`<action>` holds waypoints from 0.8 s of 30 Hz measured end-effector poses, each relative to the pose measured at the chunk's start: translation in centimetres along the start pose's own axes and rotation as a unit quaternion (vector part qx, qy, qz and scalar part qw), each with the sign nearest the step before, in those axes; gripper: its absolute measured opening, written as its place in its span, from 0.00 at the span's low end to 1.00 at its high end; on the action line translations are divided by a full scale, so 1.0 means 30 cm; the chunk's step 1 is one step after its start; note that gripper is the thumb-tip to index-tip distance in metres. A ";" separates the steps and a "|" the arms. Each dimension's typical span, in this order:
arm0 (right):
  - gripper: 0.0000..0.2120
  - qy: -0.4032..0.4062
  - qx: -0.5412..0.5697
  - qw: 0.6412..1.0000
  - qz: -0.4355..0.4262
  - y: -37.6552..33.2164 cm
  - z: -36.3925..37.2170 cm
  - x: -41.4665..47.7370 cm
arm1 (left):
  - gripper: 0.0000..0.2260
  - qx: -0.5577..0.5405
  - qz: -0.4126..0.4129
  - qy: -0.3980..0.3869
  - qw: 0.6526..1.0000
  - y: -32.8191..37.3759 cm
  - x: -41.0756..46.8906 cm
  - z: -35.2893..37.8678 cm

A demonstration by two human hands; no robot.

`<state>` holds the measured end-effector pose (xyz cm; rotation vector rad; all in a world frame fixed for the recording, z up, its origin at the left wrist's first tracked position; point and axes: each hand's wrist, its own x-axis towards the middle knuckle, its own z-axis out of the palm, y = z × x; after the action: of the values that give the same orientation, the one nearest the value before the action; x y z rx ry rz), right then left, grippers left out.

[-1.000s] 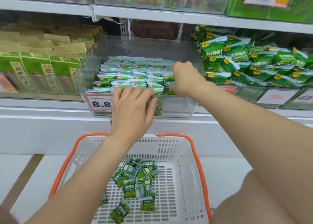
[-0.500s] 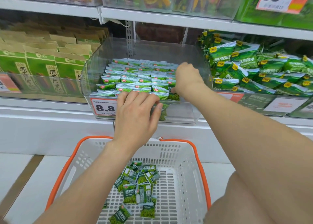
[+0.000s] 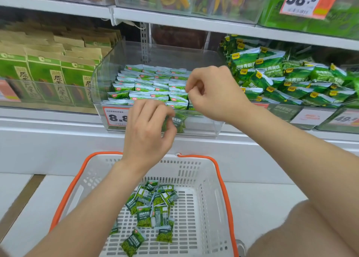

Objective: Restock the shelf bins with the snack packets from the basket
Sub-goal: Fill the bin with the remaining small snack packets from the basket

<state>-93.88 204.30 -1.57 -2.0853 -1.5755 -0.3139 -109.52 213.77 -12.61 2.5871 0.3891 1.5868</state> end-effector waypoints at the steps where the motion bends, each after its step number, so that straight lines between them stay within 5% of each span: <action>1: 0.11 -0.018 0.006 1.000 -0.025 -0.036 -0.013 -0.025 | 0.01 0.005 0.016 0.002 1.000 -0.003 -0.025 0.001; 3: 0.09 -0.109 -0.019 0.992 -0.052 -0.096 -0.003 -0.081 | 0.05 -0.021 0.028 -0.042 0.999 -0.025 -0.099 0.023; 6: 0.09 -0.308 -0.080 0.945 -0.074 -0.134 0.083 -0.162 | 0.15 -0.048 -0.054 -0.217 0.973 -0.073 -0.237 0.064; 10: 0.07 -0.516 -0.152 0.838 -0.094 -0.159 0.206 -0.266 | 0.09 0.012 -0.117 -0.502 0.857 -0.111 -0.442 0.103; 14: 0.10 -0.576 -0.205 0.780 -0.134 -0.195 0.299 -0.347 | 0.12 0.055 -0.136 -0.695 0.704 -0.139 -0.663 0.115; 18: 0.10 -0.578 -0.205 0.774 -0.157 -0.224 0.338 -0.368 | 0.12 0.079 -0.141 -0.811 0.563 -0.180 -0.861 0.093; 21: 0.05 -0.574 -0.210 0.775 -0.164 -0.240 0.355 -0.361 | 0.35 0.068 -0.155 -0.846 0.506 -0.190 -0.956 0.085; 24: 0.11 -0.574 -0.208 0.775 -0.161 -0.249 0.365 -0.350 | 0.38 0.064 -0.142 -0.839 0.521 -0.176 -0.982 0.092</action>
<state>-105.37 202.77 -13.87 -2.4697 -2.7634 0.7560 -120.69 211.46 -40.44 2.4732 0.5317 -1.3038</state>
